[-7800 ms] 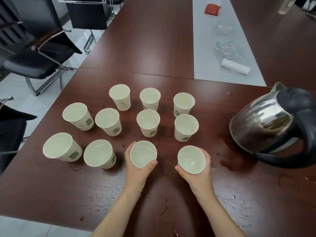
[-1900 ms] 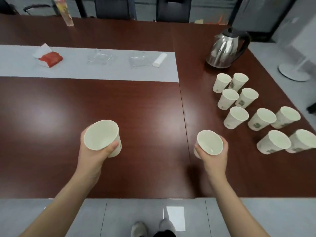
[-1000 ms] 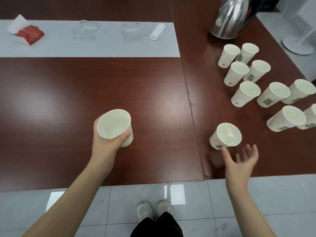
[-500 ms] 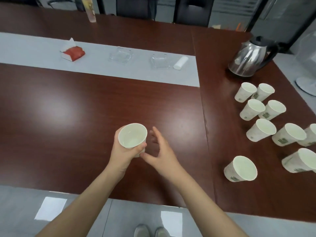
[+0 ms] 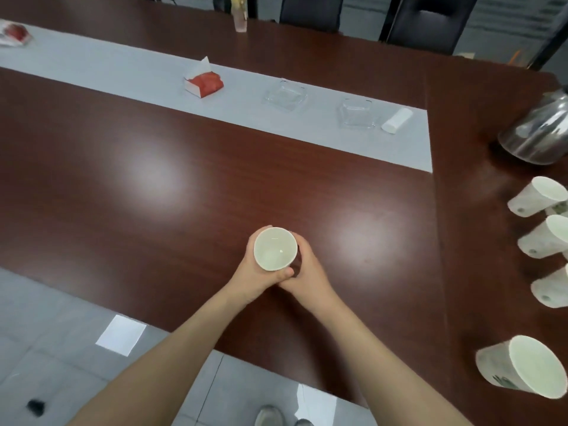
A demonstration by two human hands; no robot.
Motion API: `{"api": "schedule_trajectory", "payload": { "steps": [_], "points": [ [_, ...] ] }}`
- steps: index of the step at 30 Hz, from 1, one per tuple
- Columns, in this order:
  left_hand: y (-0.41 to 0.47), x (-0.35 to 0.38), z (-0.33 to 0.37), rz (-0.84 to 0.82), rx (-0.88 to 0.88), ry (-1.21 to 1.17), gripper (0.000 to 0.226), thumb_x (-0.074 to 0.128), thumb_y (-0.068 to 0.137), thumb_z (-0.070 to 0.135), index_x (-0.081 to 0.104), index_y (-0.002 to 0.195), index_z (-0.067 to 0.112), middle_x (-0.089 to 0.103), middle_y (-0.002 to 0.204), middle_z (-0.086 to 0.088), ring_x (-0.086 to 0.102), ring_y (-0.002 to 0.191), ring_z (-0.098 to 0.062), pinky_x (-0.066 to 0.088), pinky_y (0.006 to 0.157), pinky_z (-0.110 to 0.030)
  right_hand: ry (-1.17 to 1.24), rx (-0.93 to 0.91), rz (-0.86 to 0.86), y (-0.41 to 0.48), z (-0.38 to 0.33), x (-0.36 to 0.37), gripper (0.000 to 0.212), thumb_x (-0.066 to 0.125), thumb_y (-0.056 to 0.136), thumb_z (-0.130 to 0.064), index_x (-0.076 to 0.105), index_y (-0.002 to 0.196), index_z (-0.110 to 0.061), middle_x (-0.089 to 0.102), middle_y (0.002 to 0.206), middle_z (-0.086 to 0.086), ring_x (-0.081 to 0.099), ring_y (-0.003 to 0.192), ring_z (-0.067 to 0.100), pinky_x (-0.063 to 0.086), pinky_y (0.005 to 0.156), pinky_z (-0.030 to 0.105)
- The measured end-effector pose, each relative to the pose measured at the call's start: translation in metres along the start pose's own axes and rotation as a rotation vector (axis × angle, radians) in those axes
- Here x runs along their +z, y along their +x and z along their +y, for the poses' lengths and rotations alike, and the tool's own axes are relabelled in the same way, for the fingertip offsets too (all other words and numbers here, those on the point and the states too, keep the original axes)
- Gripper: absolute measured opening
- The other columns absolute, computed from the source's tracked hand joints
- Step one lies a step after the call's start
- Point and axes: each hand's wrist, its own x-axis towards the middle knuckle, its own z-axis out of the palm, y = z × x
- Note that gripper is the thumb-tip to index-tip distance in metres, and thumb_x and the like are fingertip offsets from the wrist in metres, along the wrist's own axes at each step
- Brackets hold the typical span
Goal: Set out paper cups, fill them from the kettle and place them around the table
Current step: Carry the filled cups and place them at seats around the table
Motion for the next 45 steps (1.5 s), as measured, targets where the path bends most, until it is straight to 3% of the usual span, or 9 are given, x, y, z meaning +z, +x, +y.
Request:
{"api": "schedule_trajectory", "payload": {
  "steps": [5, 13, 17, 20, 26, 32, 35, 39, 45],
  "points": [
    [0.005, -0.007, -0.013, -0.076, -0.023, 0.059, 0.112, 0.075, 0.051, 0.073, 0.024, 0.134, 0.018, 0.041, 0.13, 0.009, 0.044, 0.114, 0.019, 0.034, 0.095, -0.006, 0.034, 0.019, 0.008, 0.009, 0.016, 0.007, 0.066, 0.073, 0.056, -0.037, 0.041, 0.11, -0.059, 0.055, 0.114, -0.034, 0.057, 0.113, 0.004, 0.048, 0.097, 0.035],
    [0.004, -0.013, -0.017, -0.129, -0.128, 0.033, 0.092, 0.078, 0.052, 0.054, 0.032, 0.129, 0.029, 0.044, 0.128, 0.011, 0.048, 0.112, 0.013, 0.04, 0.086, -0.006, 0.116, 0.059, -0.094, 0.02, 0.024, -0.006, 0.063, 0.081, 0.069, -0.005, 0.052, 0.121, -0.026, 0.059, 0.119, -0.014, 0.054, 0.106, -0.014, 0.042, 0.084, 0.006],
    [0.004, -0.019, -0.015, -0.182, -0.198, 0.005, 0.086, 0.068, 0.062, 0.054, 0.028, 0.135, 0.033, 0.044, 0.132, 0.014, 0.045, 0.112, 0.02, 0.039, 0.085, -0.003, 0.165, 0.092, -0.18, 0.022, 0.028, -0.008, 0.073, 0.086, 0.065, -0.019, 0.054, 0.13, -0.029, 0.061, 0.126, -0.01, 0.053, 0.122, 0.005, 0.045, 0.101, 0.027],
    [0.005, -0.022, -0.016, -0.214, -0.234, 0.025, 0.085, 0.064, 0.065, 0.054, 0.025, 0.139, 0.037, 0.043, 0.138, 0.014, 0.04, 0.125, 0.009, 0.037, 0.094, -0.006, 0.232, 0.111, -0.209, 0.021, 0.032, -0.007, 0.079, 0.087, 0.06, -0.025, 0.053, 0.131, -0.032, 0.06, 0.13, -0.008, 0.051, 0.126, 0.01, 0.041, 0.107, 0.038],
    [0.006, -0.024, -0.008, -0.235, -0.278, 0.045, 0.086, 0.068, 0.063, 0.053, 0.027, 0.137, 0.037, 0.045, 0.135, 0.015, 0.041, 0.125, 0.005, 0.039, 0.093, -0.007, 0.266, 0.137, -0.238, 0.023, 0.032, -0.006, 0.076, 0.087, 0.057, -0.025, 0.057, 0.125, -0.038, 0.062, 0.127, -0.009, 0.051, 0.125, 0.011, 0.039, 0.109, 0.042],
    [0.003, -0.03, 0.003, -0.197, -0.354, 0.062, 0.095, 0.071, 0.068, 0.053, 0.021, 0.146, 0.032, 0.043, 0.138, 0.016, 0.037, 0.132, -0.002, 0.033, 0.104, -0.02, 0.273, 0.216, -0.278, 0.021, 0.024, -0.012, 0.113, 0.089, 0.056, -0.023, 0.025, 0.148, -0.026, 0.043, 0.146, -0.009, 0.04, 0.133, 0.004, 0.033, 0.113, 0.036],
    [0.0, -0.033, 0.017, -0.161, -0.374, 0.086, 0.075, 0.061, 0.09, 0.033, 0.016, 0.15, 0.025, 0.044, 0.142, 0.004, 0.037, 0.133, -0.007, 0.029, 0.103, -0.021, 0.236, 0.237, -0.275, 0.014, 0.015, -0.022, 0.11, 0.085, 0.065, -0.012, 0.016, 0.15, -0.024, 0.028, 0.154, -0.006, 0.033, 0.136, 0.005, 0.029, 0.114, 0.031],
    [0.003, -0.031, 0.045, -0.011, -0.311, 0.19, 0.063, 0.055, 0.091, 0.04, 0.028, 0.146, 0.025, 0.035, 0.151, -0.002, 0.032, 0.138, -0.01, 0.028, 0.112, -0.031, 0.088, 0.246, -0.234, -0.003, -0.001, -0.043, 0.101, 0.08, 0.074, -0.02, 0.015, 0.151, -0.022, 0.024, 0.156, -0.001, 0.028, 0.141, 0.014, 0.026, 0.115, 0.031],
    [0.024, 0.033, 0.116, 0.129, -0.131, 0.341, 0.044, 0.058, 0.092, 0.036, 0.049, 0.13, 0.016, 0.052, 0.133, 0.004, 0.047, 0.123, -0.01, 0.037, 0.102, -0.029, -0.151, 0.268, -0.279, -0.052, -0.032, -0.121, 0.071, 0.067, 0.085, -0.036, 0.036, 0.144, -0.012, 0.044, 0.146, 0.003, 0.044, 0.132, 0.012, 0.034, 0.109, 0.026]
  ]
}}
